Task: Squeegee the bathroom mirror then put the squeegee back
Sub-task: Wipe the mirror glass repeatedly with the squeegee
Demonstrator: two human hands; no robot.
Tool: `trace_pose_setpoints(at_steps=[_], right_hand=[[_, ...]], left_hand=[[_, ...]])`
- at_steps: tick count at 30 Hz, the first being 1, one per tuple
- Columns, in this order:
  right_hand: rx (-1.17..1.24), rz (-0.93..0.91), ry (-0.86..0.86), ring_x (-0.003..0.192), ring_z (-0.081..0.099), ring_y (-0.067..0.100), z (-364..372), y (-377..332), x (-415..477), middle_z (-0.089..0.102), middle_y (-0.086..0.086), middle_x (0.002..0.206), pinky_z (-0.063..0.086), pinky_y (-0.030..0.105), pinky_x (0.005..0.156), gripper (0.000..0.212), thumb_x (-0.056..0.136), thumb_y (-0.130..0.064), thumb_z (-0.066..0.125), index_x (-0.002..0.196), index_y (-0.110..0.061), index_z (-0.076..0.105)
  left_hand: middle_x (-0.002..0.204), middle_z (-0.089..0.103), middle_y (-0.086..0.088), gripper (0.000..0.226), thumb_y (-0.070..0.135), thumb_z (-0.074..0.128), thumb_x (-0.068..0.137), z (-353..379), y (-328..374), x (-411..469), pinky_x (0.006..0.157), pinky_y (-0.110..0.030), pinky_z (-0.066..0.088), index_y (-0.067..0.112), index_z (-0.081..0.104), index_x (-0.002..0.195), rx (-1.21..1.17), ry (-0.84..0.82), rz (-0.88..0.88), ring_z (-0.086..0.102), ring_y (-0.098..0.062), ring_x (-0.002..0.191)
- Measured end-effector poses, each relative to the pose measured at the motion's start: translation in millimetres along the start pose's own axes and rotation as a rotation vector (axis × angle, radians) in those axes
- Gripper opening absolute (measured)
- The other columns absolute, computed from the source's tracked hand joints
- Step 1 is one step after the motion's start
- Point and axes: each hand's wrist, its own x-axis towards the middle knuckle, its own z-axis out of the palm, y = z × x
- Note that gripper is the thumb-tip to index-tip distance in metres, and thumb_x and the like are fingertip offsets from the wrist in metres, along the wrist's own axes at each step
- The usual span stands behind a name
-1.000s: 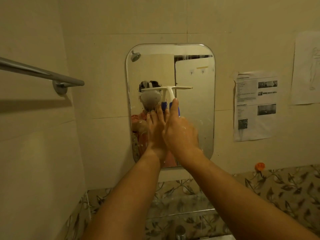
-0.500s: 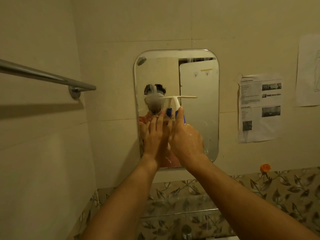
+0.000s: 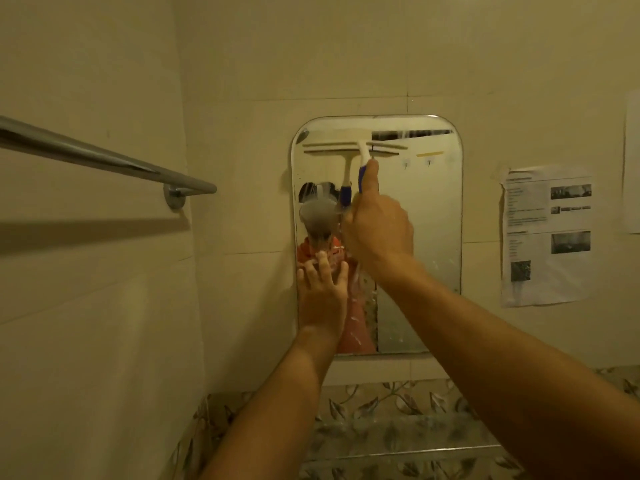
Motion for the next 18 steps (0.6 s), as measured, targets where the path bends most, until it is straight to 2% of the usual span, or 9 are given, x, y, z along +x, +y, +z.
trace_pose_setpoints(at_steps=[2,4,6,8,12,14,16,18], right_hand=[[0.005,-0.002,-0.003,0.06,0.054,0.015,2,-11,11,0.058,0.004,0.078,0.043,0.031,0.05,0.078,0.102,-0.025,0.048,0.161,-0.02,-0.003],[-0.012,0.005,0.004,0.059,0.05,0.013,4,-21,21,0.058,0.004,0.08,0.034,0.028,0.046,0.076,0.103,-0.024,0.046,0.161,-0.019,-0.003],[-0.02,0.01,0.015,0.059,0.05,0.011,7,-30,31,0.059,0.005,0.082,0.034,0.026,0.047,0.075,0.104,-0.022,0.044,0.162,-0.021,-0.003],[-0.051,0.001,0.008,0.059,0.05,0.011,13,-35,37,0.059,0.006,0.083,0.036,0.025,0.05,0.075,0.104,-0.022,0.044,0.162,-0.023,-0.005],[-0.093,-0.003,-0.005,0.059,0.046,0.009,20,-39,43,0.059,0.007,0.089,0.039,0.028,0.055,0.078,0.104,-0.02,0.046,0.162,-0.022,-0.006],[-0.104,0.007,-0.008,0.058,0.044,0.009,23,-40,41,0.057,0.007,0.089,0.036,0.026,0.052,0.077,0.104,-0.022,0.046,0.162,-0.022,-0.005],[-0.116,0.011,-0.017,0.057,0.04,0.008,25,-43,35,0.054,0.007,0.089,0.031,0.025,0.049,0.077,0.104,-0.023,0.047,0.162,-0.021,-0.004],[-0.115,0.027,-0.031,0.057,0.039,0.008,28,-44,26,0.053,0.007,0.09,0.033,0.027,0.052,0.076,0.104,-0.024,0.046,0.162,-0.021,-0.003]], left_hand=[[0.148,0.04,-0.029,0.083,0.027,0.091,0.067,-4,1,3,0.106,-0.062,0.039,0.023,0.055,0.141,-0.039,-0.055,-0.016,0.043,-0.05,0.125],[0.156,0.027,-0.031,0.085,0.032,0.083,0.078,-7,1,1,0.112,-0.063,0.031,0.025,0.041,0.152,0.003,-0.039,-0.005,0.035,-0.053,0.133],[0.161,0.009,-0.032,0.085,0.038,0.069,0.091,-7,1,0,0.117,-0.063,0.02,0.024,0.021,0.159,0.053,-0.034,0.022,0.023,-0.054,0.14],[0.161,0.003,-0.032,0.082,0.04,0.061,0.096,-9,2,0,0.117,-0.064,0.016,0.022,0.013,0.16,0.074,-0.034,0.036,0.019,-0.054,0.141],[0.161,0.001,-0.032,0.082,0.043,0.06,0.096,-15,1,-3,0.116,-0.065,0.017,0.02,0.013,0.16,0.076,-0.049,0.058,0.019,-0.055,0.142],[0.161,0.001,-0.032,0.082,0.045,0.059,0.096,-19,3,-4,0.117,-0.065,0.016,0.018,0.015,0.159,0.089,-0.068,0.063,0.018,-0.056,0.142],[0.161,0.004,-0.032,0.08,0.046,0.06,0.095,-19,2,-5,0.117,-0.065,0.017,0.013,0.022,0.157,0.101,-0.054,0.048,0.019,-0.055,0.142],[0.159,0.01,-0.034,0.077,0.044,0.059,0.096,-26,3,-8,0.117,-0.064,0.018,0.006,0.028,0.154,0.117,-0.045,0.043,0.02,-0.055,0.142]])
